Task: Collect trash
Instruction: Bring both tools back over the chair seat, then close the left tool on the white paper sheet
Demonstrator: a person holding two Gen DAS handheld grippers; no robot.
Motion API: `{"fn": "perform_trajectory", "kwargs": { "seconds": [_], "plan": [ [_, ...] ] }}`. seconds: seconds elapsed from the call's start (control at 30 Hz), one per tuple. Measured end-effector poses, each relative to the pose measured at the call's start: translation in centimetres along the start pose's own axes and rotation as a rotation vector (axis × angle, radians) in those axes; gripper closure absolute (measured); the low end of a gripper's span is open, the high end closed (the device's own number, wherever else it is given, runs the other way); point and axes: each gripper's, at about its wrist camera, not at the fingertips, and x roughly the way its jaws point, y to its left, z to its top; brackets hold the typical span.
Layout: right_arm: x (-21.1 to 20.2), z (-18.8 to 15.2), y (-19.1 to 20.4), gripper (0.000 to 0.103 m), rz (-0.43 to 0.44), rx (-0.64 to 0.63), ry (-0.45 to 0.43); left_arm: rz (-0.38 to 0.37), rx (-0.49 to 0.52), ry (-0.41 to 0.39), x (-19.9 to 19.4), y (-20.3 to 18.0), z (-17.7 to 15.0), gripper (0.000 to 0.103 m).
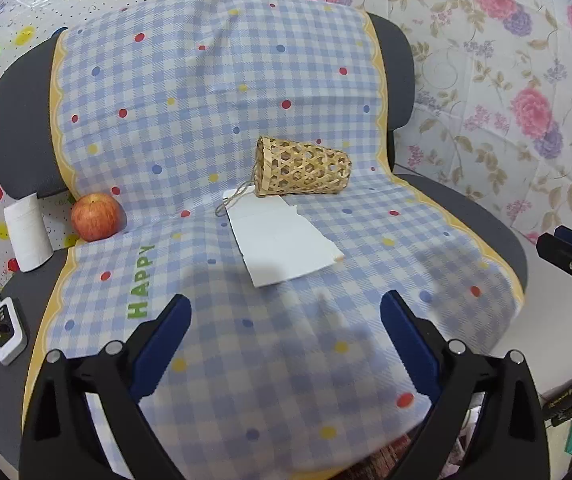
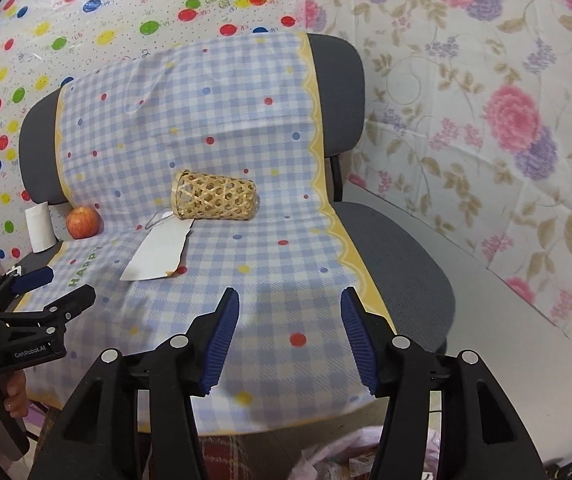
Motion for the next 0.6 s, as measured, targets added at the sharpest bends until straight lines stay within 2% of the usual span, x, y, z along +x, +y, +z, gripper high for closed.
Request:
{"fn": "perform_trajectory", "kwargs": {
  "seconds": [0.37, 0.6],
  "plan": [
    [4.6, 2.5, -0.4, 0.047, 0.05, 0.032, 0.003, 0.078, 0.126, 0.073, 8.1, -4.8, 1.3, 0.01],
    [6.1, 2.9, -1.2, 0.047, 0.055, 0.058, 0.015, 0.116, 0.126, 0.158, 12.4, -4.9, 2.0, 0.028]
  ]
}}
